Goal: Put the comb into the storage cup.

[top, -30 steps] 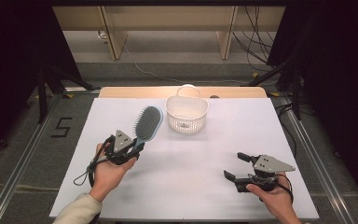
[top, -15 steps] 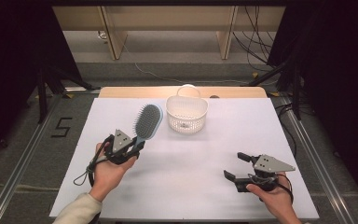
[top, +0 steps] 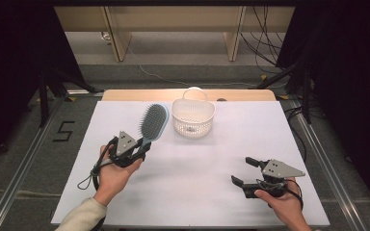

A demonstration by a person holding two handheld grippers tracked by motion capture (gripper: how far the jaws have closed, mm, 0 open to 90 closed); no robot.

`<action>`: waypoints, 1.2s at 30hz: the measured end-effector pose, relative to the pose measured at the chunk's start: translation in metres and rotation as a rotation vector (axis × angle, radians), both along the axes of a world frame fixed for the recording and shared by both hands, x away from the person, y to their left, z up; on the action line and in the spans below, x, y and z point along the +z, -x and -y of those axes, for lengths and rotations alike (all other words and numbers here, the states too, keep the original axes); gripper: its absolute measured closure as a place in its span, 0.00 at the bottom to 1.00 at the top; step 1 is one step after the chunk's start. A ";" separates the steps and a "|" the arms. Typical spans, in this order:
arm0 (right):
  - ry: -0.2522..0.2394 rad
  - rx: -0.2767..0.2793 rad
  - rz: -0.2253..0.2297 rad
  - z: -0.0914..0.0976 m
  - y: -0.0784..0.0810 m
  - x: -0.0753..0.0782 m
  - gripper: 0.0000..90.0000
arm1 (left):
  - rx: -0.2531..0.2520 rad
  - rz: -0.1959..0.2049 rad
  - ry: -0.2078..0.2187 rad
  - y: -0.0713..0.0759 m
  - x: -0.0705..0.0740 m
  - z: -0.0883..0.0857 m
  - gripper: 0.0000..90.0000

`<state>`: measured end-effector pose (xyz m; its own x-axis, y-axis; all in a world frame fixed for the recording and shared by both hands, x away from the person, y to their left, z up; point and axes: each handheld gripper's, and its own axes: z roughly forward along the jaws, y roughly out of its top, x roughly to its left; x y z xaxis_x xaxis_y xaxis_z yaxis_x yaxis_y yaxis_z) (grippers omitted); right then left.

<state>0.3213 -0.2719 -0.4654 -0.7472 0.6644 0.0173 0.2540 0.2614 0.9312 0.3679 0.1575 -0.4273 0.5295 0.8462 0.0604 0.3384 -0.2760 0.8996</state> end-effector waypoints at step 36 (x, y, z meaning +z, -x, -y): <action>-0.004 -0.007 -0.005 0.001 -0.001 -0.001 0.17 | -0.011 0.020 0.018 -0.009 0.007 0.008 0.78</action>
